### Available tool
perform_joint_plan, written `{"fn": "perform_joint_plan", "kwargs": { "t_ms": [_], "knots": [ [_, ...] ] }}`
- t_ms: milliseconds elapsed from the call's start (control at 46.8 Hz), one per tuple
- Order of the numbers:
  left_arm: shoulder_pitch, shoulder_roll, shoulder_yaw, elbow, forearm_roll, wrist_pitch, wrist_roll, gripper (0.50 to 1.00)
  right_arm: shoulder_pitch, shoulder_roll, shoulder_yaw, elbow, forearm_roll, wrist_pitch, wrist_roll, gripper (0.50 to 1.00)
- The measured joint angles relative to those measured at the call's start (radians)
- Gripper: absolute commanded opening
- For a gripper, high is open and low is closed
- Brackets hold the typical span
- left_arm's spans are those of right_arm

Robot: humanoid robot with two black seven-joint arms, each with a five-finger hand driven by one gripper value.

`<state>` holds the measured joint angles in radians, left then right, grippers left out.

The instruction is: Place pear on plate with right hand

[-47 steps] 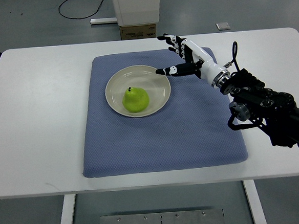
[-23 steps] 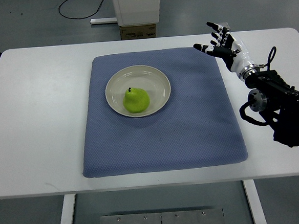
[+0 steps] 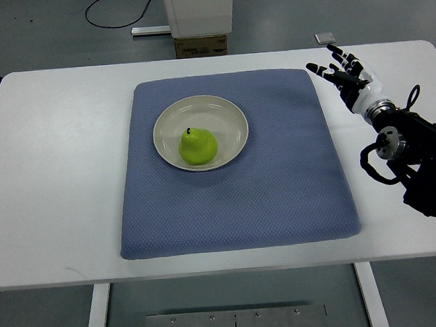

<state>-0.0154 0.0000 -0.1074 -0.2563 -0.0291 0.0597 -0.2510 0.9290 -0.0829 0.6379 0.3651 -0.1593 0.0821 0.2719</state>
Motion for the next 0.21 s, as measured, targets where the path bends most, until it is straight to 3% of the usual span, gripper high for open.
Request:
{"fn": "perform_joint_plan", "kwargs": {
  "t_ms": [214],
  "knots": [
    [0.000,0.000,0.000,0.000,0.000,0.000,0.000,1.000,-0.012,0.000,-0.001,0.000,0.000,0.000,0.003,1.000]
  ]
}}
